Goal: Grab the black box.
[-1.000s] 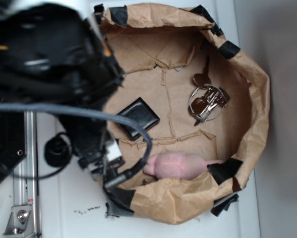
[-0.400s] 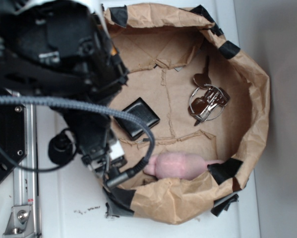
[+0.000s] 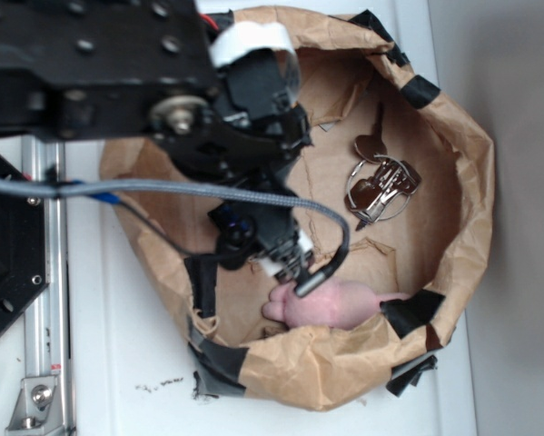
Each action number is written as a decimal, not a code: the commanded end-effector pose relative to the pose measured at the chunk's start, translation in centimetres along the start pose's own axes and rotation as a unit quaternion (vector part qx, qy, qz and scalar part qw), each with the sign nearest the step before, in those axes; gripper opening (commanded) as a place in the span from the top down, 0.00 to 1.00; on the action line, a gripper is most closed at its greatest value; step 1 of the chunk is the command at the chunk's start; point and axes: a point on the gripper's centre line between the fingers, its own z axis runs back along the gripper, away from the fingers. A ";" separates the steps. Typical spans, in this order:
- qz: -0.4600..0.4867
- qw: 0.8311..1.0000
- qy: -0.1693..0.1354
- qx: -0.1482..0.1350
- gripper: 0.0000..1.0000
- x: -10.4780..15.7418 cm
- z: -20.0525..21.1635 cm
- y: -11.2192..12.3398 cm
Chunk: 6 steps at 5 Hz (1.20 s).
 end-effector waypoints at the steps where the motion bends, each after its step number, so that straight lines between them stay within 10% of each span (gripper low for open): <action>1: 0.024 0.999 0.019 0.020 0.00 0.2 -4.5 0.5; 5: -0.031 0.997 0.063 0.036 0.00 -2.5 -9.0 -2.4; 6: -0.040 0.998 0.031 0.043 1.00 -1.8 -6.5 -2.3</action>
